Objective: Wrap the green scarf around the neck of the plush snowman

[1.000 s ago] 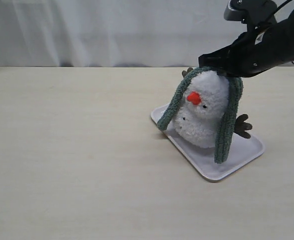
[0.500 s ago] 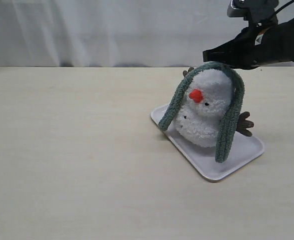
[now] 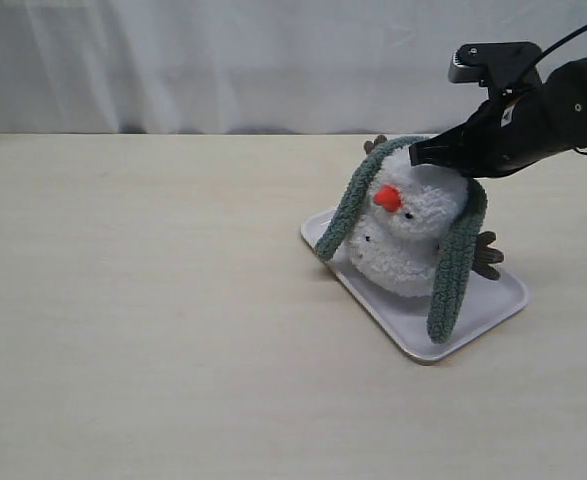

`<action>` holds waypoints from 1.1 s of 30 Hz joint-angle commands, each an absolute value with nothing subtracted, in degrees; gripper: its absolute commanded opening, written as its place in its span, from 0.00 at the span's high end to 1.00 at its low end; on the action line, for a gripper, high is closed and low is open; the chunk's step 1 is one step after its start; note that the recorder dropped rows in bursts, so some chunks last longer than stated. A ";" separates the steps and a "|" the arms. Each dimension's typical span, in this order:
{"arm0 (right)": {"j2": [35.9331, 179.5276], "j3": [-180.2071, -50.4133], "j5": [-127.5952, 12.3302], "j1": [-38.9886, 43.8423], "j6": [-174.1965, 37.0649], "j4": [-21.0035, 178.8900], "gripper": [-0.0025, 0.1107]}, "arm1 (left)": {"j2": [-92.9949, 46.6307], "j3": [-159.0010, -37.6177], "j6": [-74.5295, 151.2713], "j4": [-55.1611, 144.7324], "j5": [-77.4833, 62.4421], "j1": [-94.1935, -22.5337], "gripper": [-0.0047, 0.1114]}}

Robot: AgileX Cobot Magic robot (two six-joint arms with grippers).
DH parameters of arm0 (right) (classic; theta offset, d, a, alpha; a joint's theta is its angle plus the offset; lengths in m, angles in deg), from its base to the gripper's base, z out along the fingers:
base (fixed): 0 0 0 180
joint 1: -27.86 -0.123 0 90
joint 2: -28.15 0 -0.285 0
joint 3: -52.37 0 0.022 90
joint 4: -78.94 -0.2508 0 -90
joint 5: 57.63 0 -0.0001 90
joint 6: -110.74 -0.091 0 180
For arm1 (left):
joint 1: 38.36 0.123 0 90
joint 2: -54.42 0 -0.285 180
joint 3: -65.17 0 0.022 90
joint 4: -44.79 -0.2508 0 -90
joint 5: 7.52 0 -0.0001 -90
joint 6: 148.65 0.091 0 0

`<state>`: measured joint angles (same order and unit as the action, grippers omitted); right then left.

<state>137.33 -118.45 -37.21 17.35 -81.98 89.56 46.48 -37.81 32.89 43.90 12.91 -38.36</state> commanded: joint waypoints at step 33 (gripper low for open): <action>148.45 -139.26 -19.57 11.16 -76.03 89.32 0.94 | 46.63 -37.62 32.78 43.96 12.12 -38.36 0.96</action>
<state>147.64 -139.03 -20.56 10.94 -76.43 87.62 46.48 -37.81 32.89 43.90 12.80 -38.36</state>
